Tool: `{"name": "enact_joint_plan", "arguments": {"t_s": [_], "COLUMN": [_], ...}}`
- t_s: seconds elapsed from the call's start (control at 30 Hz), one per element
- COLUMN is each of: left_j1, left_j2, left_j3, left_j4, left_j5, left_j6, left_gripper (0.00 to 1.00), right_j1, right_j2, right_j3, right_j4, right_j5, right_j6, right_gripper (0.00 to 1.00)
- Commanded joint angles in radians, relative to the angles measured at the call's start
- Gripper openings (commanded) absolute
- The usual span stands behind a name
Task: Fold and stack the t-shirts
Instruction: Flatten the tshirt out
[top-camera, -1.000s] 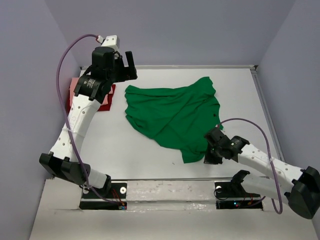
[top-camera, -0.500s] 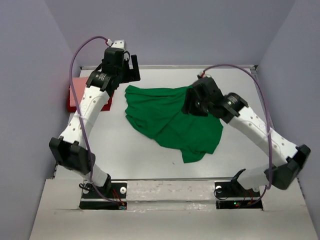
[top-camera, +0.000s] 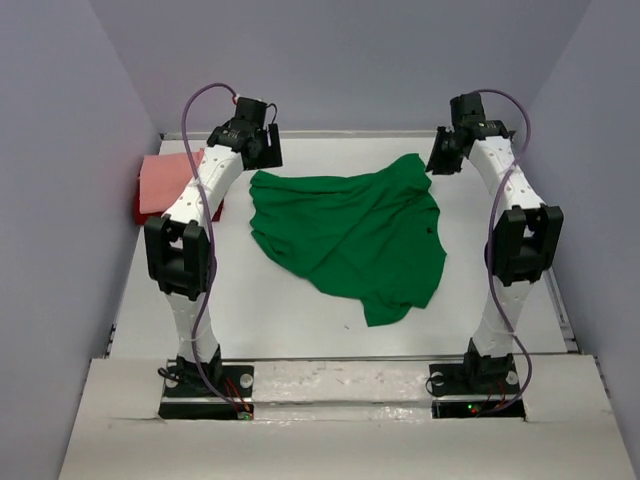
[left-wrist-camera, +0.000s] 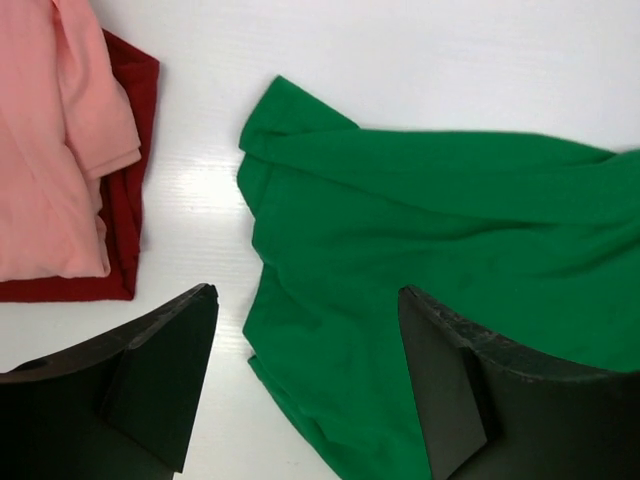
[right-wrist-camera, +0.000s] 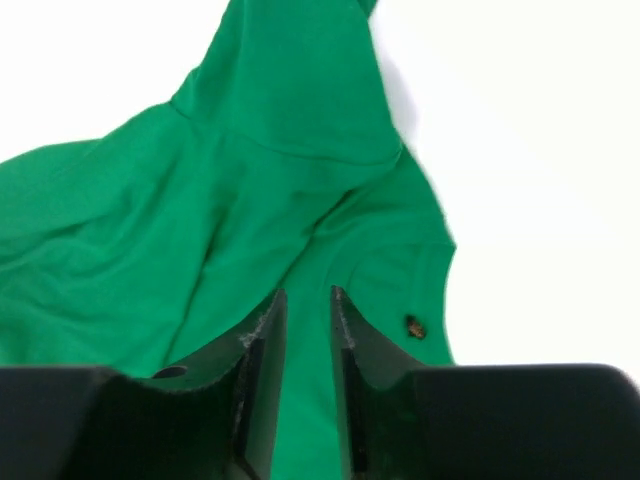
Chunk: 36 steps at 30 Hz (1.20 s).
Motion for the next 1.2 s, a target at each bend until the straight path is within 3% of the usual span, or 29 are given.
{"name": "enact_joint_plan", "arguments": {"t_s": [0.0, 0.13, 0.33, 0.57, 0.8, 1.17], "left_j1": [0.046, 0.063, 0.084, 0.096, 0.098, 0.119], "left_j2": [0.023, 0.084, 0.205, 0.289, 0.359, 0.467], "left_j3": [0.114, 0.182, 0.318, 0.325, 0.303, 0.4], "left_j4": [0.011, -0.017, -0.095, -0.106, -0.081, -0.081], "left_j5": [0.041, 0.056, 0.094, 0.131, 0.148, 0.137], "left_j6": [0.002, 0.005, 0.008, 0.005, -0.015, -0.037], "left_gripper": [0.82, 0.84, 0.91, 0.91, 0.92, 0.91], "right_j1": [-0.014, -0.06, -0.089, -0.089, -0.089, -0.089], "right_j2": [0.131, 0.294, 0.349, 0.326, 0.191, 0.109], "right_j3": [0.249, 0.447, 0.505, 0.46, 0.381, 0.346], "right_j4": [-0.087, -0.196, -0.186, -0.159, -0.116, -0.109], "right_j5": [-0.085, -0.19, -0.231, -0.232, -0.234, -0.258], "right_j6": [-0.161, -0.201, -0.157, -0.169, -0.177, -0.174], "right_gripper": [0.34, 0.45, 0.55, 0.56, 0.56, 0.56]}}
